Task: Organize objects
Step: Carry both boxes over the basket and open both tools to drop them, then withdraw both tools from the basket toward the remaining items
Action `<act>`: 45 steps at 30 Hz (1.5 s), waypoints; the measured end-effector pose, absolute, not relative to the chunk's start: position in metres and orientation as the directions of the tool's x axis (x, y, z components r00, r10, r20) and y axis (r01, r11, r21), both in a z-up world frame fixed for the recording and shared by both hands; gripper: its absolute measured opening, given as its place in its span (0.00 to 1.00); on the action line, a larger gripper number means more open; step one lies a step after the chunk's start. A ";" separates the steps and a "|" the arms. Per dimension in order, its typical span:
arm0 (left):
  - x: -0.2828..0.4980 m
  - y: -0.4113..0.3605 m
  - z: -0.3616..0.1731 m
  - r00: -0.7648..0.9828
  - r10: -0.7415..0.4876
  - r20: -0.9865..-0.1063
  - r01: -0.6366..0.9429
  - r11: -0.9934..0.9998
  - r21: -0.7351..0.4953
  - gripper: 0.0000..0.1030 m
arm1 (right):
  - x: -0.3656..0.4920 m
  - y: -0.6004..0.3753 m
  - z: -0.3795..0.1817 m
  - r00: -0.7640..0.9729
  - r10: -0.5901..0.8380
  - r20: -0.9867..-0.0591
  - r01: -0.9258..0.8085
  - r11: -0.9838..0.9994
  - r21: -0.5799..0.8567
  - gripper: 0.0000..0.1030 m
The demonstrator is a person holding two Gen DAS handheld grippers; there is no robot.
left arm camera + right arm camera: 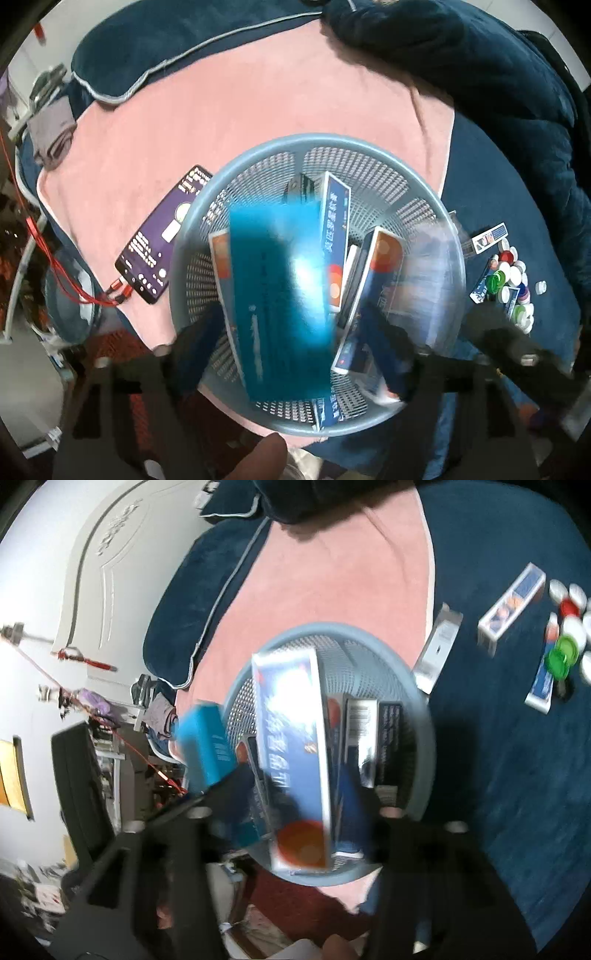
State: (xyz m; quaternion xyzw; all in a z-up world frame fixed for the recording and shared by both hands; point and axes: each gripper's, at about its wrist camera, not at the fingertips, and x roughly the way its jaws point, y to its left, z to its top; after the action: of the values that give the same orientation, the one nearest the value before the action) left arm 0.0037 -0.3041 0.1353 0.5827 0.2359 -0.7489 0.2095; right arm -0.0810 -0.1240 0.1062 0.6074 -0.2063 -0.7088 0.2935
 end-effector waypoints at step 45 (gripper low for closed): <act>0.000 -0.285 0.144 -0.182 -0.154 -0.971 0.550 -0.835 0.030 0.97 | -0.077 -0.099 0.111 -0.143 -0.499 -0.854 0.203 -0.860 0.469 1.00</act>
State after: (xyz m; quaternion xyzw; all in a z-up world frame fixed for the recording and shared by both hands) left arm -0.0003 -0.2848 0.1443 0.5951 0.1663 -0.7505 0.2347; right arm -0.0769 -0.0985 0.1111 0.6107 -0.1215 -0.7463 0.2353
